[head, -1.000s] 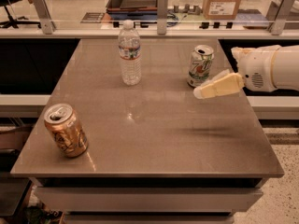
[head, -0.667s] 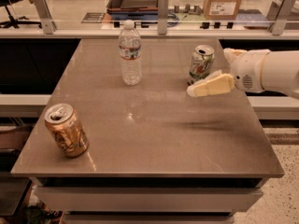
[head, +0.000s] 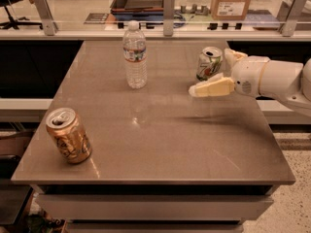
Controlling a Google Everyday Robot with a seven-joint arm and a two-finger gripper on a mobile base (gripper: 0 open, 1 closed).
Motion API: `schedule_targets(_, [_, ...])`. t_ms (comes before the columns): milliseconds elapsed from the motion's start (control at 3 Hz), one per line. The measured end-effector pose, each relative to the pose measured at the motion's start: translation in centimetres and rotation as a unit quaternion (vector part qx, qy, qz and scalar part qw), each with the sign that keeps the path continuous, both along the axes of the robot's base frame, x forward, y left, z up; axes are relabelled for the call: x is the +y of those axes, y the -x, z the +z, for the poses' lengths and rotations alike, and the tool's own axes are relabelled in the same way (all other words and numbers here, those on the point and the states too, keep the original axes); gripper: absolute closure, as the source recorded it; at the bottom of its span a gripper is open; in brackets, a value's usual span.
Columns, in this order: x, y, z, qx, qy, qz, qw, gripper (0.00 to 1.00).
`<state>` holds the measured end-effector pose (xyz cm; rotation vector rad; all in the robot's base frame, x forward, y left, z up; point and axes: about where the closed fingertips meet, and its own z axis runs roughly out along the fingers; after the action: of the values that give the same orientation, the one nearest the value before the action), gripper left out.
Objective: Knock 7up can over
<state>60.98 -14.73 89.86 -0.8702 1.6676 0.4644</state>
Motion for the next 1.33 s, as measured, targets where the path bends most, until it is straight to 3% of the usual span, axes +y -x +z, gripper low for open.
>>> schedule_targets(667, [-0.6,-2.0,-1.8,-0.040,-0.047,0.002,0.9981,0.00])
schedule_targets(1000, [-1.4,-2.8,-2.2,-0.048,-0.058,-0.003,0.9971,0.00])
schedule_targets(1333, [-1.1,-2.8,-2.2,-0.048,-0.058,-0.001,0.9971,0.18])
